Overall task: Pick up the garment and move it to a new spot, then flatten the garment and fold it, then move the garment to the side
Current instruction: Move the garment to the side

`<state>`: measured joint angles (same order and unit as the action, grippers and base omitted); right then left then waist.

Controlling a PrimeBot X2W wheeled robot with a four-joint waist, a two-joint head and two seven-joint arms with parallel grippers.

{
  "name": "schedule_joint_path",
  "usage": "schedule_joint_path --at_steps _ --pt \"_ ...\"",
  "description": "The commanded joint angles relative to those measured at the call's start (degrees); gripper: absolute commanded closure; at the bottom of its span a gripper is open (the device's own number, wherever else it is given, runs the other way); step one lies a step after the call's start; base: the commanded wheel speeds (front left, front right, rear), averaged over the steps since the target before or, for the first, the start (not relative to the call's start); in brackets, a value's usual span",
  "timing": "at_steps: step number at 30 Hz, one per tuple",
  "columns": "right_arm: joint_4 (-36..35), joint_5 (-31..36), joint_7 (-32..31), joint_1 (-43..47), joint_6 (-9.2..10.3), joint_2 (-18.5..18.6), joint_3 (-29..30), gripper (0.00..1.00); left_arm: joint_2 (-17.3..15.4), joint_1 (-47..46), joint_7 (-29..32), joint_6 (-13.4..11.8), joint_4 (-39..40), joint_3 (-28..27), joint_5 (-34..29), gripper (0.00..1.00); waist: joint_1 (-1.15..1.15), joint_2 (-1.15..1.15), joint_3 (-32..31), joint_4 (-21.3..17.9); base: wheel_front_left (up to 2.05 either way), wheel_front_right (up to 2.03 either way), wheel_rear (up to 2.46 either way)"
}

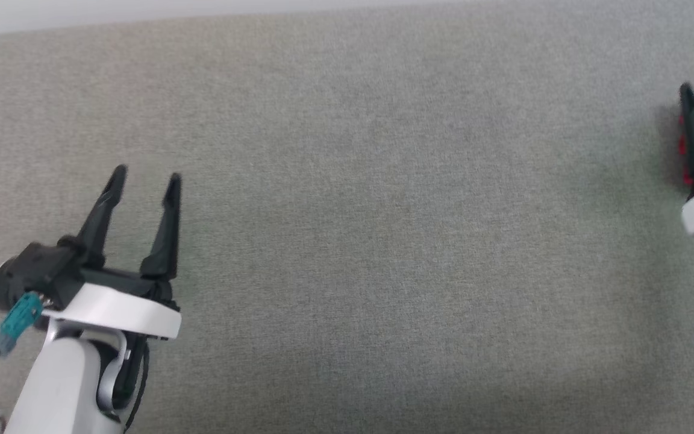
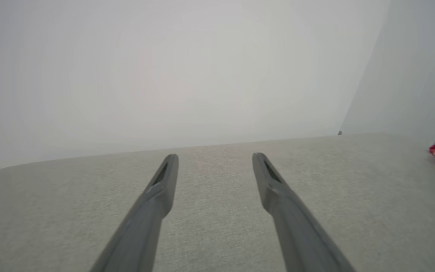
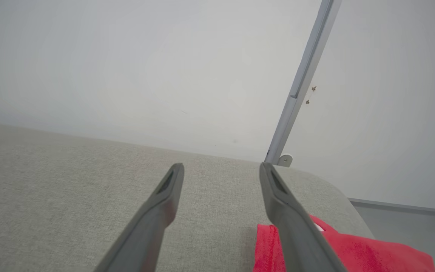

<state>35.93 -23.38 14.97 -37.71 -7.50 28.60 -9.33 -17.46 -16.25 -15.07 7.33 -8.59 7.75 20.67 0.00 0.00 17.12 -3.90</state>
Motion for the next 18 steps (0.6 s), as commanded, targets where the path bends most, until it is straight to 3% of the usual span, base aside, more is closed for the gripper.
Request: schedule_joint_path --at_steps 1,18 --pt "-1.6 0.9 0.2 2.1 0.02 -0.9 0.7 0.00 0.5 1.4 -0.1 0.2 0.6 -1.1 -1.0 0.00 0.00 0.00 -0.7 0.4 0.00 0.00 0.00" --pt "-16.6 5.2 0.2 21.2 0.02 -9.5 10.5 0.00 6.3 13.1 -0.1 0.1 5.4 -11.0 -5.9 0.00 0.00 0.00 -6.6 2.5 0.00 0.00 0.00"
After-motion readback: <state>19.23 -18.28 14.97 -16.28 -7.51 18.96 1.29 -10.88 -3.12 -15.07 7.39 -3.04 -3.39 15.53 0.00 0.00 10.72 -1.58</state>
